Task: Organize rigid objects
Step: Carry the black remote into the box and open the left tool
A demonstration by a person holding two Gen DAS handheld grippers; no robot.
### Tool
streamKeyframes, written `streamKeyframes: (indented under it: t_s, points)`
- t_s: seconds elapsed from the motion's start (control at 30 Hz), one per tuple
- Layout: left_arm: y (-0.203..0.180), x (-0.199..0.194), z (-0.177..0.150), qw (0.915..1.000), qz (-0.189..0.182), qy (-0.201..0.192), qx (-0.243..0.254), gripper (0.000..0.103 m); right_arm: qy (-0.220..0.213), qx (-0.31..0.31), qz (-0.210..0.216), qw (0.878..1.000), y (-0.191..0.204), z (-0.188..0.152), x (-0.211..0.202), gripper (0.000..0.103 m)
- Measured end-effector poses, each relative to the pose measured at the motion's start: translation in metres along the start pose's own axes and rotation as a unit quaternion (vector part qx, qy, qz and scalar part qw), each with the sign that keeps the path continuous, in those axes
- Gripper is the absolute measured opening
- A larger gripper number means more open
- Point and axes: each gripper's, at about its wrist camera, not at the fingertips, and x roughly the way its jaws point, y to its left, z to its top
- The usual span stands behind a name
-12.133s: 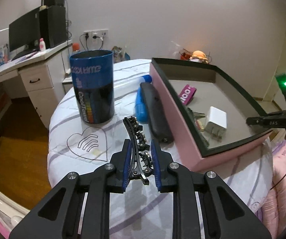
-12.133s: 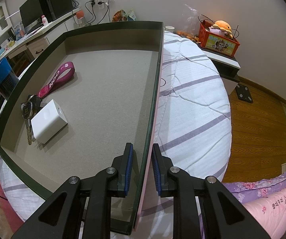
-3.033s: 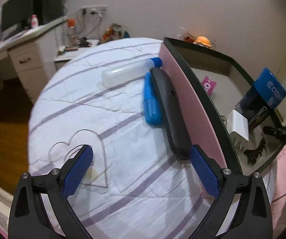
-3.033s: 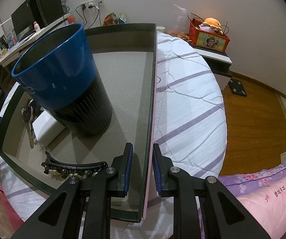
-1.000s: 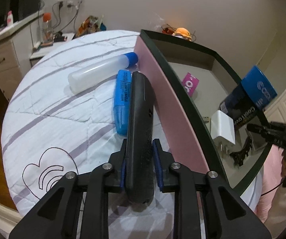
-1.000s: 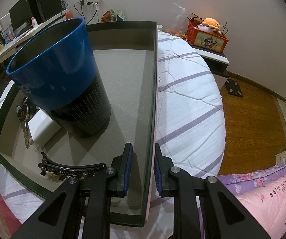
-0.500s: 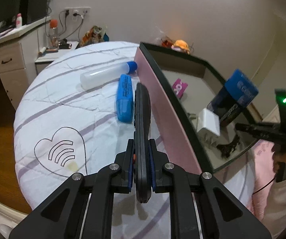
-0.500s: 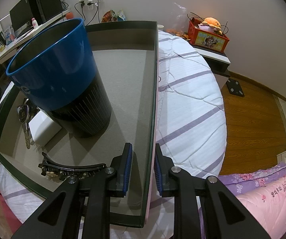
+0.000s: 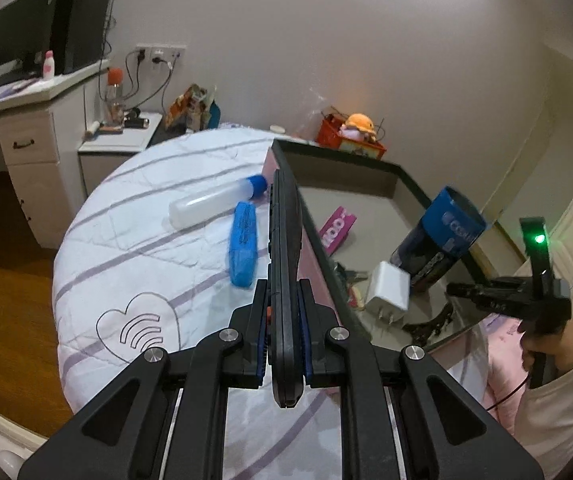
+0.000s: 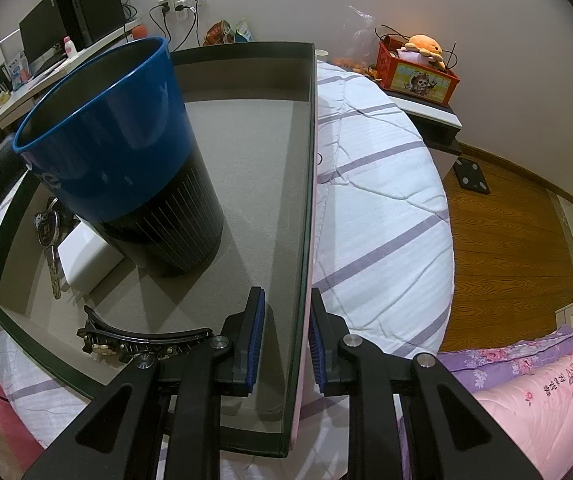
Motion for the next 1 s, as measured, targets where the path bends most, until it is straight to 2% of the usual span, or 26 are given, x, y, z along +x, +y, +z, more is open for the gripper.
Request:
streamKeyframes:
  t_s: [0.37, 0.63, 0.87, 1.0]
  points:
    - [-0.042, 0.0, 0.018, 0.999, -0.026, -0.005, 0.035, 0.012, 0.0, 0.0, 0.0, 1.0, 0.0, 0.0, 0.0, 0.022]
    - [-0.083, 0.037, 0.019, 0.9959, -0.042, 0.042, 0.069, 0.012, 0.0, 0.0, 0.0, 1.0, 0.0, 0.0, 0.0, 0.022]
    - [-0.1, 0.075, 0.02, 0.9927, -0.024, 0.084, 0.084, 0.012, -0.001, 0.001, 0.005, 1.0, -0.001, 0.001, 0.001, 0.023]
    - [-0.101, 0.098, 0.019, 0.9909, 0.006, 0.103, 0.087, 0.012, -0.002, 0.001, 0.007, 1.0, -0.001, 0.002, 0.002, 0.023]
